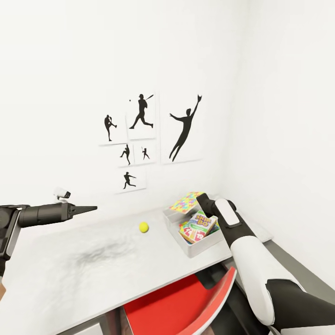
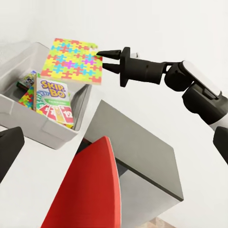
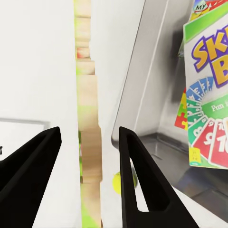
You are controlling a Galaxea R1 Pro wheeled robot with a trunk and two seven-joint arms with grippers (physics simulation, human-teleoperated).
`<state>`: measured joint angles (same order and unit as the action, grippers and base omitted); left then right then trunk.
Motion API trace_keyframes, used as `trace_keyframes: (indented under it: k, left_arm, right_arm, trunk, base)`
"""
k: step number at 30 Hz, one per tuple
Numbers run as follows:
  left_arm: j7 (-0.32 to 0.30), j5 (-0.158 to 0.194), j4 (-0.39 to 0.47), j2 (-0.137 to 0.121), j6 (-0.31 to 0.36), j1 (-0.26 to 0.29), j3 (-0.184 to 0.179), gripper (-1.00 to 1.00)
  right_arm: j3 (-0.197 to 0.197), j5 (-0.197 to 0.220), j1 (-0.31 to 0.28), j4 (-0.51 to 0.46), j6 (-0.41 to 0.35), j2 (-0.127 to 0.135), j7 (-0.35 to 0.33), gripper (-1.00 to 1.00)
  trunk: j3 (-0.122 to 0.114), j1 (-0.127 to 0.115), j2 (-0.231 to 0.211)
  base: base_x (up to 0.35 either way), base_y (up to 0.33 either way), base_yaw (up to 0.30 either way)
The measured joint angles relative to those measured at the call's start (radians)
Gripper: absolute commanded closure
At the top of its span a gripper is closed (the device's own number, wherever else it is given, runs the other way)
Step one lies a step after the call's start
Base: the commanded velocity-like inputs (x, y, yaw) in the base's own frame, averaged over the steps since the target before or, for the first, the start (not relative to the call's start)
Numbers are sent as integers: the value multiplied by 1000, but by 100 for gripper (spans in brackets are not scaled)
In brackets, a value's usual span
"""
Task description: Put all the toys in the child's room - the three board games (two on the bed and one on the table), the two jigsaw puzzles on the table, and the tennis ball on the table - inside the toy box on the table in the child's room.
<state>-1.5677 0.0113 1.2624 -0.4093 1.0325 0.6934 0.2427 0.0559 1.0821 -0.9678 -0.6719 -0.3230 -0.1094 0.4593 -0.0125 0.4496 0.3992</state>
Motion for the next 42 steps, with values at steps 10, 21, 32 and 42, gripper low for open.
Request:
trace_keyframes:
  k: [10,21,32,42]
  left_arm:
    - [0,-1,0,10,0,0,0,-100]
    - [0,-1,0,12,0,0,0,-100]
    - [0,-1,0,12,0,1,0,-100]
    - [0,-2,0,12,0,0,0,-100]
  right_arm:
    - [1,0,0,0,-1,1,1,100]
    - [1,0,-1,20,-2,3,1,100]
    - [0,-3,-18,81,2,6,3,100]
    - [0,-8,-26,114,6,8,3,100]
  trunk:
    - [0,0,0]
    - [0,0,0]
    - [0,0,0]
    - [0,0,0]
  base:
    - [42,26,0]
    - [14,1,0]
    - [7,0,0]
    - [0,0,0]
